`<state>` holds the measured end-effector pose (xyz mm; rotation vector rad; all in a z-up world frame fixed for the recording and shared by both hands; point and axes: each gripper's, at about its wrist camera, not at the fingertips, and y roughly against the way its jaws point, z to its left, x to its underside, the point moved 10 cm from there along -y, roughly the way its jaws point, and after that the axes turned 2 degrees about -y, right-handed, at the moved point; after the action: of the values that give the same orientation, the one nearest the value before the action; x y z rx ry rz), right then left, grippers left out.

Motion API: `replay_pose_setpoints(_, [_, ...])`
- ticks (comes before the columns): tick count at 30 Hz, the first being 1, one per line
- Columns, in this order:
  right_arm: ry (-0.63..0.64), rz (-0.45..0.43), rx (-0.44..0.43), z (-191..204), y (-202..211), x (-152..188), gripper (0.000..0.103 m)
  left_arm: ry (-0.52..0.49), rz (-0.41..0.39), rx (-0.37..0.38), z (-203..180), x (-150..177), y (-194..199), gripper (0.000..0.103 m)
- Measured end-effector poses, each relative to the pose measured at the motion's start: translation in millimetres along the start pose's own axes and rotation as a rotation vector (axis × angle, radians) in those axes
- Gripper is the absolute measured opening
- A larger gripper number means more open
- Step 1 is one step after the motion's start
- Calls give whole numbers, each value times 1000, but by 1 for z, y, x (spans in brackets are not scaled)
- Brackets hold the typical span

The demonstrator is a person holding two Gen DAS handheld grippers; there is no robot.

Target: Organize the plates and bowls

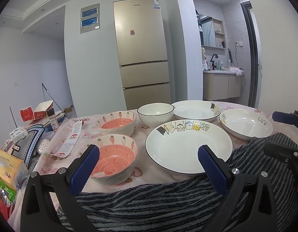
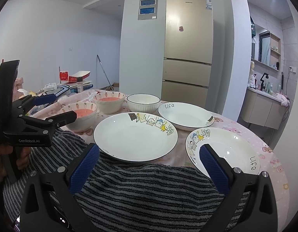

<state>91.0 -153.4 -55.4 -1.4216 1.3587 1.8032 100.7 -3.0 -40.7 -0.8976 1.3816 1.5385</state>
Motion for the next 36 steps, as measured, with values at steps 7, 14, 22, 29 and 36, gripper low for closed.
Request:
replay_pose_setpoints(7, [-3,-2,0,1,1,-1,103,7,-12,-2,2,-1,0,103])
replay_pose_setpoints(14, [-5,-7,0,1,1,-1,103,8,-16,-2,2,-1,1,103])
replay_pose_setpoints(22, [-11,-4,2,-3,2,-1,103,11,-8,1,3,1,1,103])
replay_pose_setpoints(29, [-28,-43,8,-8,11,-5,103,4,8,1,1,2,-2,103])
replay_pose_setpoints(36, [20,-29,11,2,8,-5,103,26,15,7,2,3,-2,103])
